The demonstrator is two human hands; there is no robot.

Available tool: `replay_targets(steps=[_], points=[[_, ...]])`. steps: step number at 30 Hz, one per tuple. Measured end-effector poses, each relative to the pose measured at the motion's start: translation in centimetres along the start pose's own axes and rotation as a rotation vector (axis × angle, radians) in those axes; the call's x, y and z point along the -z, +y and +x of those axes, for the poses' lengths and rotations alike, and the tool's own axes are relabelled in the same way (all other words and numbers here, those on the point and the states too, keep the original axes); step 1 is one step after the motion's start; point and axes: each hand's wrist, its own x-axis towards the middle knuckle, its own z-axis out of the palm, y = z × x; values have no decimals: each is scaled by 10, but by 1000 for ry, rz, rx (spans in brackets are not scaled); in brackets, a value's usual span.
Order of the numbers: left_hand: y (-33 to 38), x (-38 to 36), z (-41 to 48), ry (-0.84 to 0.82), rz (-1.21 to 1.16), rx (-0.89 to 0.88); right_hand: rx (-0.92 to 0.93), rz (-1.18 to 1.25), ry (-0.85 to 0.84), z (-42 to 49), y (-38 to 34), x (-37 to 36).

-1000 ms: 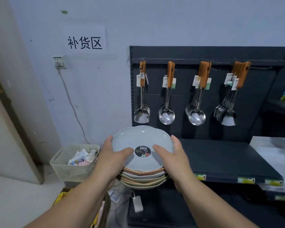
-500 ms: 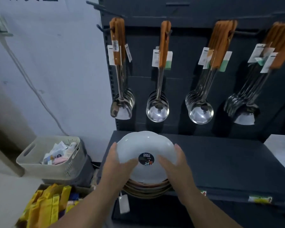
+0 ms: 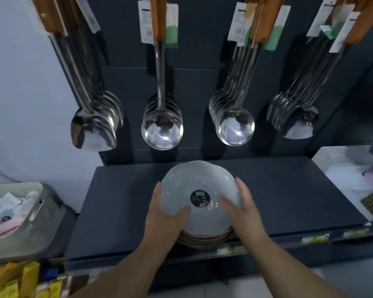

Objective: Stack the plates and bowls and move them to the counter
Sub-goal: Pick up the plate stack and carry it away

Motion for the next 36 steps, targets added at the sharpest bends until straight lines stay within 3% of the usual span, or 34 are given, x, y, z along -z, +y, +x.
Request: replay_targets(steps=[16, 36], points=[[-43, -64, 60, 46, -123, -9, 28, -60, -46, 91, 56, 19], [-42, -75, 71, 154, 98, -69, 114, -307, -71, 93, 58, 16]])
